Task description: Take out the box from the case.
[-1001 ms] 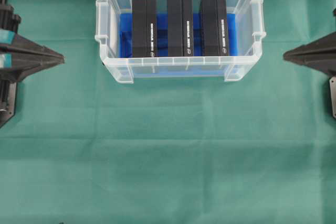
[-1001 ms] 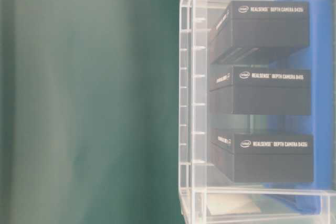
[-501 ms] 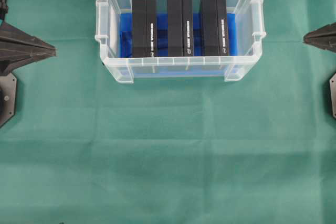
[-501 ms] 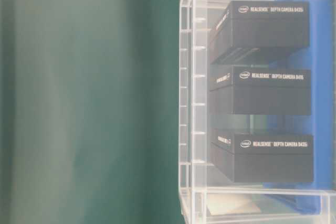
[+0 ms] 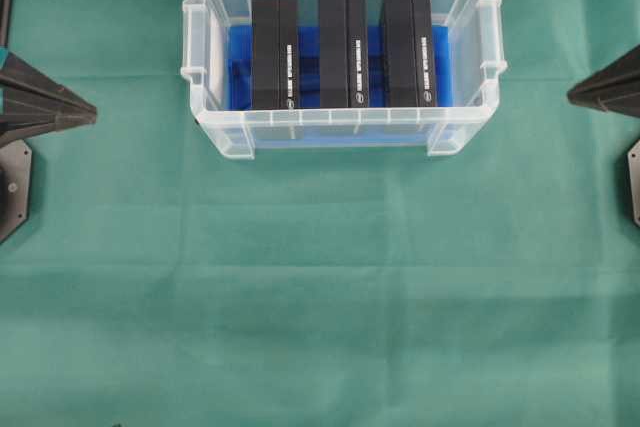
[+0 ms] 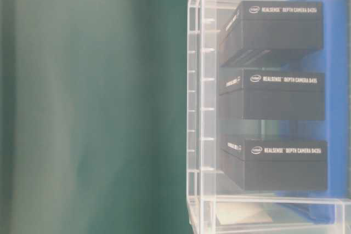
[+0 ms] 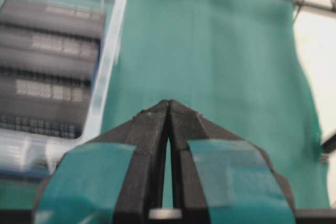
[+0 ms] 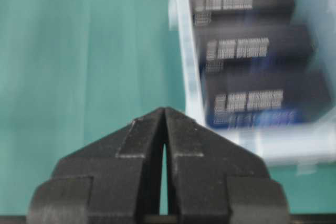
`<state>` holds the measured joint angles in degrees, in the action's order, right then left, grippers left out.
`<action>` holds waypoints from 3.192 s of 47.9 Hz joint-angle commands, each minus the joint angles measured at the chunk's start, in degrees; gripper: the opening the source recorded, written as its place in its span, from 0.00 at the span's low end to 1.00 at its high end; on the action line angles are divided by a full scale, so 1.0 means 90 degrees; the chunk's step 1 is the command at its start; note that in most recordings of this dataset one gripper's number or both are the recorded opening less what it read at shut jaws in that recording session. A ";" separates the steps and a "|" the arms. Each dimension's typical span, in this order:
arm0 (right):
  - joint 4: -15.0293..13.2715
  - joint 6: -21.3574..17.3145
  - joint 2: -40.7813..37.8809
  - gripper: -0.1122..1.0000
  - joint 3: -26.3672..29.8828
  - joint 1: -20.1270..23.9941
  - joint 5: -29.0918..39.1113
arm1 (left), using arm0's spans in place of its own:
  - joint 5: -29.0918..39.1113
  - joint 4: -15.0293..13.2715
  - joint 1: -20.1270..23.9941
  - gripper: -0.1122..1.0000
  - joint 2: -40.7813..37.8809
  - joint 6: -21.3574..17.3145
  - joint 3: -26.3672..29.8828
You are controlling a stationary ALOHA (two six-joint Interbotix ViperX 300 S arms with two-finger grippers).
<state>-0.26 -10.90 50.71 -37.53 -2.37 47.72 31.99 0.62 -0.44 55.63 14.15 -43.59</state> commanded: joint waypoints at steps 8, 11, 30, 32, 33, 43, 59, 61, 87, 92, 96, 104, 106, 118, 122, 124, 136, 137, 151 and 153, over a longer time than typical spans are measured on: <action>-0.0137 -0.0596 -0.0547 0.10 0.0518 -0.0010 0.1582 | 0.1973 0.0020 -0.0020 0.11 -0.0332 0.0293 0.0752; -0.0176 -0.0791 -0.0732 0.10 0.0664 -0.0010 0.2021 | 0.2314 0.0020 -0.0020 0.11 -0.0410 0.0371 0.0859; -0.0430 -0.2002 -0.1406 0.10 0.1064 -0.0010 0.3770 | 0.3867 0.0020 -0.0020 0.11 -0.0742 0.1201 0.1084; -0.0508 -0.2100 -0.1406 0.10 0.1064 -0.0010 0.3809 | 0.3955 0.0020 -0.0020 0.11 -0.0752 0.1221 0.1084; -0.0547 -0.2139 -0.1406 0.10 0.1064 -0.0010 0.3818 | 0.3965 0.0020 -0.0020 0.11 -0.0752 0.1221 0.1084; -0.0674 -0.2236 -0.1426 0.10 0.1064 -0.0010 0.3867 | 0.4004 0.0049 -0.0020 0.11 -0.0752 0.1240 0.1084; -0.0703 -0.4111 -0.1621 0.10 0.1084 -0.0020 0.3906 | 0.4141 0.0088 0.0303 0.11 -0.0859 0.2607 0.1094; -0.0703 -0.4531 -0.1641 0.10 0.1074 -0.0020 0.3916 | 0.4209 0.0088 0.0361 0.11 -0.0908 0.2949 0.1094; -0.0771 -0.7949 -0.1748 0.10 0.1094 -0.0020 0.4355 | 0.5107 0.0117 0.0488 0.11 -0.1172 0.5889 0.1152; -0.0771 -0.7949 -0.1758 0.10 0.1094 -0.0020 0.4355 | 0.5117 0.0127 0.0498 0.11 -0.1172 0.5928 0.1152; -0.0781 -0.7959 -0.1787 0.10 0.1104 -0.0020 0.4355 | 0.5117 0.0127 0.0498 0.11 -0.1191 0.6035 0.1152; -0.0947 -0.7930 -0.1846 0.10 0.1113 -0.0098 0.4346 | 0.5117 0.0215 0.0674 0.11 -0.1191 0.6113 0.1152; -0.0986 -0.7891 -0.1865 0.10 0.1113 -0.0186 0.4336 | 0.5117 0.0225 0.0791 0.11 -0.1191 0.6084 0.1152; -0.1006 -0.7002 -0.1953 0.10 0.1133 -0.1133 0.4121 | 0.5117 0.0225 0.1602 0.11 -0.1201 0.5576 0.1162; -0.1006 -0.6631 -0.1992 0.10 0.1152 -0.1543 0.3984 | 0.5088 0.0225 0.1875 0.11 -0.1221 0.5225 0.1172; -0.1006 -0.6436 -0.2021 0.10 0.1162 -0.1748 0.3926 | 0.5088 0.0225 0.2012 0.11 -0.1250 0.5029 0.1182; -0.1006 -0.5518 -0.2344 0.10 0.1328 -0.2686 0.3799 | 0.5068 0.0195 0.2832 0.11 -0.1660 0.4258 0.1338; -0.1006 -0.5488 -0.2383 0.10 0.1348 -0.2715 0.3799 | 0.5068 0.0195 0.2871 0.11 -0.1699 0.4219 0.1357; -0.0986 -0.5420 -0.2500 0.10 0.1367 -0.2764 0.3662 | 0.5117 0.0156 0.2939 0.11 -0.1826 0.4082 0.1426; -0.0986 -0.5420 -0.2500 0.10 0.1357 -0.2773 0.3662 | 0.5146 0.0137 0.2939 0.11 -0.1797 0.4092 0.1416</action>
<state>-9.05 -59.59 27.77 -26.37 -27.16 81.04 78.13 2.11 25.75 39.02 50.89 -31.99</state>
